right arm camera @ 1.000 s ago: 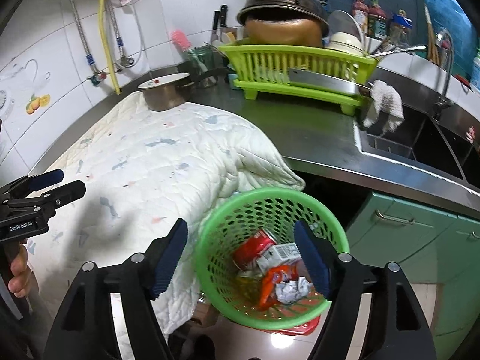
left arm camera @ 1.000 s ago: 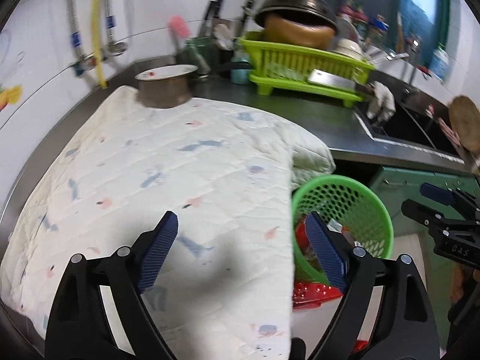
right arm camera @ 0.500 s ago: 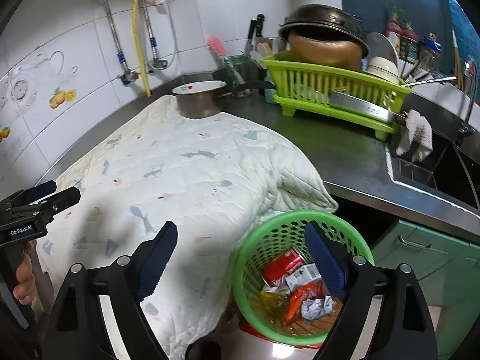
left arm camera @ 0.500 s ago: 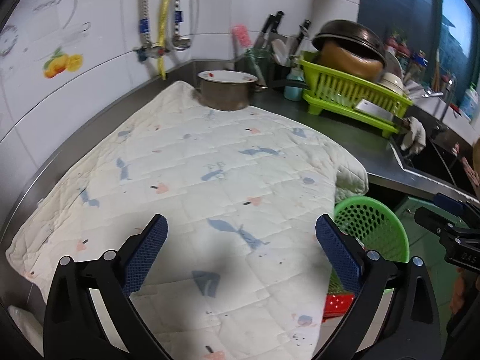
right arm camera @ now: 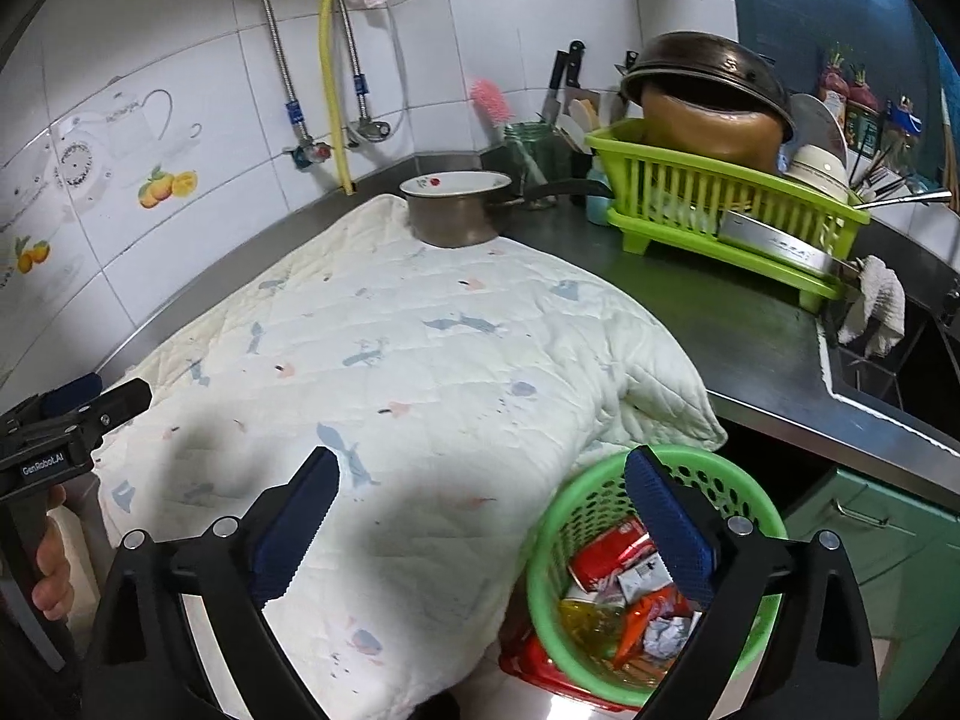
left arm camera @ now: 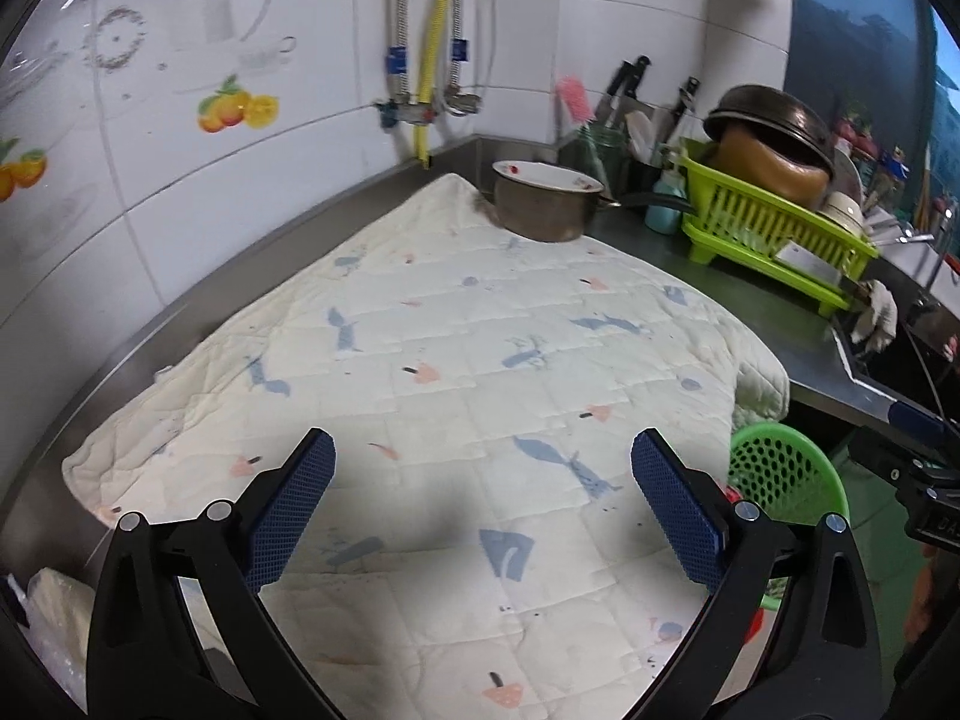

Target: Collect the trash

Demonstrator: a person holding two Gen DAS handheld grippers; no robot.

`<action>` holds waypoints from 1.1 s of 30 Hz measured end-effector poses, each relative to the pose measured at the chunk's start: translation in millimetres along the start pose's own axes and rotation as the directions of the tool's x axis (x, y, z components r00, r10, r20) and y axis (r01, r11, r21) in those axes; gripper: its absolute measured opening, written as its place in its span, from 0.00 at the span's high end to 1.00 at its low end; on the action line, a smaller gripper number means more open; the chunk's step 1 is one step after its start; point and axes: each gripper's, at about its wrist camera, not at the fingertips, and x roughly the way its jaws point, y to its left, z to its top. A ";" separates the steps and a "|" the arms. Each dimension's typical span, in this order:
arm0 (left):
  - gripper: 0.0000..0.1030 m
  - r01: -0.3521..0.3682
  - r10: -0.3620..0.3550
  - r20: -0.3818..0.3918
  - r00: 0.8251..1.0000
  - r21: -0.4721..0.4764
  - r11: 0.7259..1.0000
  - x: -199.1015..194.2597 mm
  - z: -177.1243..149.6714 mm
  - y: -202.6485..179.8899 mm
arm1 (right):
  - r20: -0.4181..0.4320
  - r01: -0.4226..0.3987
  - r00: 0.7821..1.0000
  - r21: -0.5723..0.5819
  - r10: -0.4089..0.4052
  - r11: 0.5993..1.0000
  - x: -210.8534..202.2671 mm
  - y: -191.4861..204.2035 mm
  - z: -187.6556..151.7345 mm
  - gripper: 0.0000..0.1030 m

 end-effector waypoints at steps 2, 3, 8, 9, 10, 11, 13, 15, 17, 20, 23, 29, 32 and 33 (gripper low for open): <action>0.05 -0.006 0.006 0.007 1.000 -0.011 1.000 -4.0 0.2 5.8 | 0.005 -0.006 1.000 -0.013 0.006 1.000 0.2 6.6 1.8 0.10; 0.05 -0.008 0.008 0.009 1.000 -0.015 1.000 -5.4 0.1 7.1 | 0.006 -0.011 1.000 -0.018 0.011 1.000 0.2 9.2 2.6 0.09; 0.05 -0.023 0.024 0.023 0.999 -0.032 0.999 -12.7 -3.4 13.8 | 0.020 -0.023 1.000 -0.047 0.024 0.999 -1.4 21.1 5.0 0.09; 0.05 -0.027 0.027 0.026 0.999 -0.034 0.999 -13.8 -3.9 14.6 | 0.021 -0.023 0.999 -0.053 0.024 0.998 -1.5 23.2 5.3 0.09; 0.05 -0.033 0.034 0.030 0.999 -0.036 0.999 -14.9 -4.2 15.2 | 0.025 -0.021 0.999 -0.056 0.023 0.998 -1.8 24.7 5.3 0.09; 0.05 -0.042 0.043 0.036 0.998 -0.036 0.998 -16.0 -4.6 15.5 | 0.028 -0.023 0.999 -0.055 0.025 0.998 -2.3 26.0 5.0 0.08; 0.05 -0.049 0.051 0.046 0.998 -0.036 0.998 -18.7 -5.5 15.6 | 0.029 -0.032 0.999 -0.055 0.034 0.998 -3.0 28.2 4.0 0.08; 0.05 -0.055 0.057 0.057 0.997 -0.029 0.998 -22.1 -6.2 13.4 | 0.031 -0.032 0.999 -0.057 0.034 0.998 -3.4 28.8 2.9 0.08; 0.05 -0.077 0.078 0.069 0.995 -0.013 0.997 -25.0 -7.7 9.6 | 0.030 -0.036 0.999 -0.053 0.038 0.998 -3.8 28.8 1.7 0.08; 0.05 -0.079 0.079 0.085 0.993 -0.002 0.997 -29.5 -8.7 6.0 | 0.034 -0.042 0.998 -0.044 0.043 0.998 -5.7 27.5 -0.1 0.08; 0.05 -0.078 0.077 0.096 0.992 0.001 0.997 -33.5 -9.1 5.0 | 0.043 -0.039 0.998 -0.042 0.041 0.998 -8.4 26.2 -0.8 0.08; 0.05 -0.077 0.076 0.105 0.992 0.005 0.997 -38.7 -9.5 4.2 | 0.052 -0.046 0.997 -0.040 0.048 0.998 -12.3 27.1 -1.7 0.08; 0.05 -0.073 0.072 0.106 0.992 0.004 0.997 -39.9 -10.3 4.2 | 0.057 -0.048 0.997 -0.038 0.050 0.998 -14.4 27.3 -2.2 0.08; 0.05 -0.070 0.069 0.106 0.992 0.005 0.998 -39.9 -10.5 3.8 | 0.055 -0.047 0.997 -0.039 0.049 0.998 -14.6 27.5 -2.3 0.08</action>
